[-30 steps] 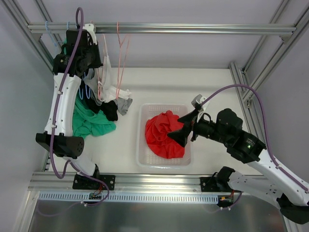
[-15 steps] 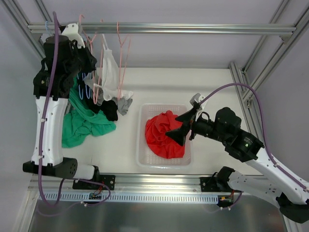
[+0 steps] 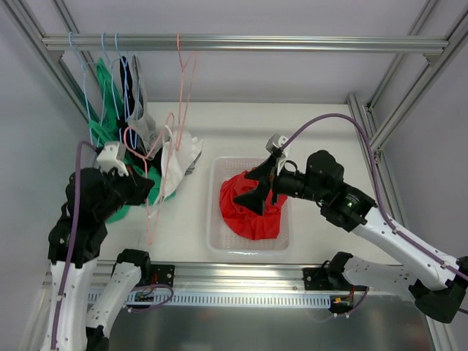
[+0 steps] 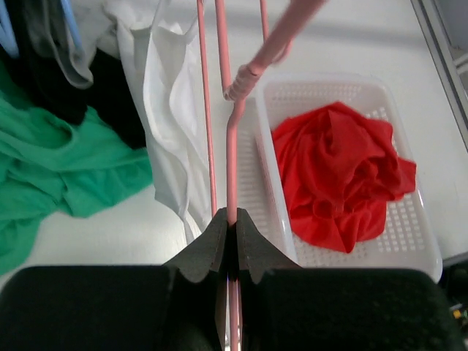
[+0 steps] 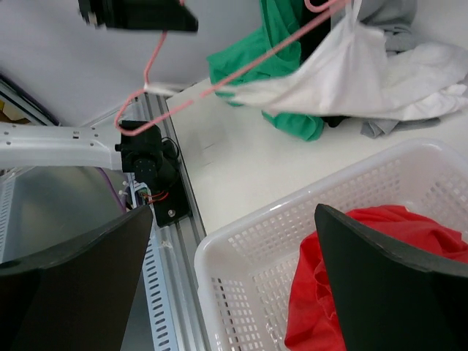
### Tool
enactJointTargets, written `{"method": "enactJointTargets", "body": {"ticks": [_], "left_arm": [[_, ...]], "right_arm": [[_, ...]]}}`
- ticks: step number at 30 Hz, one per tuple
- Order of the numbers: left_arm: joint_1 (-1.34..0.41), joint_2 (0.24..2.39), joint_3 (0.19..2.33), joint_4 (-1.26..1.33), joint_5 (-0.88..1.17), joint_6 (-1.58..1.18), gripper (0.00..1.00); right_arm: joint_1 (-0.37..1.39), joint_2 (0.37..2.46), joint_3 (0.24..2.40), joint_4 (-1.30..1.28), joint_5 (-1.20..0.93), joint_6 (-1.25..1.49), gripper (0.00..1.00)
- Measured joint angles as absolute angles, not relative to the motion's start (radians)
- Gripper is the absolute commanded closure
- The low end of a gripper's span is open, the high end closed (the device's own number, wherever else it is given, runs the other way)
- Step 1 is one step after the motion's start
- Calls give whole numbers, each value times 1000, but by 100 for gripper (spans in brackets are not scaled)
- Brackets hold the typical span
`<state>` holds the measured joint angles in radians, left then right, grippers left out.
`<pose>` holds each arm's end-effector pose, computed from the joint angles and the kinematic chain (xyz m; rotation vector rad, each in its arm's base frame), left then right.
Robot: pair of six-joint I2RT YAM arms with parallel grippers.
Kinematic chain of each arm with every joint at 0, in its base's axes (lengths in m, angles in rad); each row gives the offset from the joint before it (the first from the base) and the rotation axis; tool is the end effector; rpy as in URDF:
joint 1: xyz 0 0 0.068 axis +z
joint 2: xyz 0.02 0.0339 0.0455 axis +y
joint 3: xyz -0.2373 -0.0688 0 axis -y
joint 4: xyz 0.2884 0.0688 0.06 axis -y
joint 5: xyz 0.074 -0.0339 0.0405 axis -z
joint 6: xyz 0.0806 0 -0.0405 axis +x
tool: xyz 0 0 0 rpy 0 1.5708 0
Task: Remove the tank top from the hanger
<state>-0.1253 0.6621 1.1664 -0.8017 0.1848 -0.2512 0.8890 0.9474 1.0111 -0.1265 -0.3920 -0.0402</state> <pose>0.1994 -0.0400 0.4064 0.0103 1.8855 -0.4315 0.1738 0.2629 0.3751 -1.0389 1.3697 0.9593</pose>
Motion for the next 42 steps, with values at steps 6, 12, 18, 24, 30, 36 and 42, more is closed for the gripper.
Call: {"method": "enactJointTargets", "body": {"ticks": [6, 12, 18, 24, 30, 36, 42], "left_arm": [[-126, 442, 913, -927, 262, -276, 100], [-126, 327, 877, -1026, 450, -286, 100], [-126, 307, 879, -1081, 554, -281, 100], [-126, 307, 886, -1097, 576, -281, 100], [-126, 313, 936, -1099, 590, -281, 100], [-126, 314, 957, -1105, 597, -281, 100], [-126, 318, 973, -1106, 599, -281, 100]], "right_arm": [[896, 1032, 969, 34, -397, -22, 15], [896, 1211, 936, 174, -353, 2, 23], [910, 1435, 969, 262, -361, 22, 28], [917, 1559, 1066, 263, -383, 1, 42], [928, 1611, 1098, 274, -386, -12, 53], [932, 1642, 1111, 274, -382, -29, 96], [930, 1612, 1111, 246, -338, -35, 100]]}}
